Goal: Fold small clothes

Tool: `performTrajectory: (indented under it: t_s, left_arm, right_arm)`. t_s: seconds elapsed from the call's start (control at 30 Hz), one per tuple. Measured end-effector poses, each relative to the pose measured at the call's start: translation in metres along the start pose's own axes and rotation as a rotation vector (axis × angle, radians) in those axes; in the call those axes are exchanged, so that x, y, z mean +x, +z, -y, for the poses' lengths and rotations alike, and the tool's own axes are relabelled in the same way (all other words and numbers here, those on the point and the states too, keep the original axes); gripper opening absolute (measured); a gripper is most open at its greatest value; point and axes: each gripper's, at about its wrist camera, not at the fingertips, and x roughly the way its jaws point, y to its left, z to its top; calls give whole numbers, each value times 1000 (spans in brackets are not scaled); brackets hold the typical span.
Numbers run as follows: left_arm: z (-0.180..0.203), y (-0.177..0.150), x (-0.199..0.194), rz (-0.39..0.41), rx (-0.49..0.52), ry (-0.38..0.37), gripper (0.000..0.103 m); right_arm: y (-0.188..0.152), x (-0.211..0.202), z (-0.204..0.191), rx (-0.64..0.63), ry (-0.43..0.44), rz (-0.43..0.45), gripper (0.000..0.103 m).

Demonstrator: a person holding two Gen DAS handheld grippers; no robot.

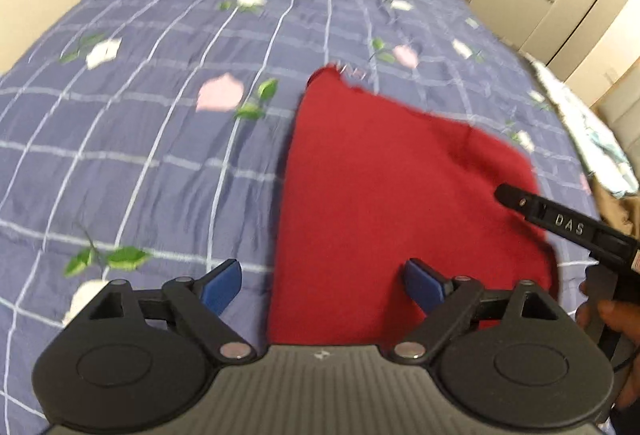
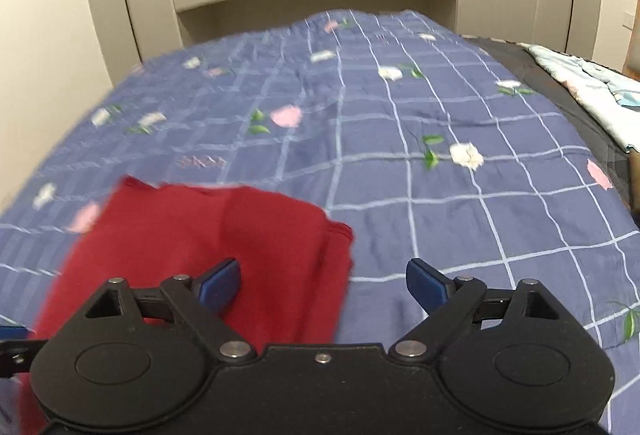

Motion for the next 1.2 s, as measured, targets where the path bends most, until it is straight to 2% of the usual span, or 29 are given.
performTrajectory:
  t_s: [0.13, 0.27, 0.5, 0.77, 1.03, 1.2]
  left_arm:
    - [-9, -5, 7, -19, -37, -18, 93]
    - [-7, -5, 5, -20, -34, -12, 95]
    - [-7, -4, -8, -26, -33, -4, 97]
    - [-7, -16, -21, -40, -10, -13, 99]
    - [-13, -35, -16, -68, 18, 14, 101]
    - [-16, -41, -21, -54, 57, 27, 102]
  right_arm:
    - [-11, 12, 8, -15, 11, 2, 96]
    - [-11, 10, 13, 27, 34, -3, 96]
    - [-20, -45, 6, 12, 97, 41, 96]
    - [-48, -92, -5, 47, 194, 7, 98]
    - [-83, -79, -5, 41, 143, -101, 98]
    - [-88, -75, -7, 43, 132, -100, 100]
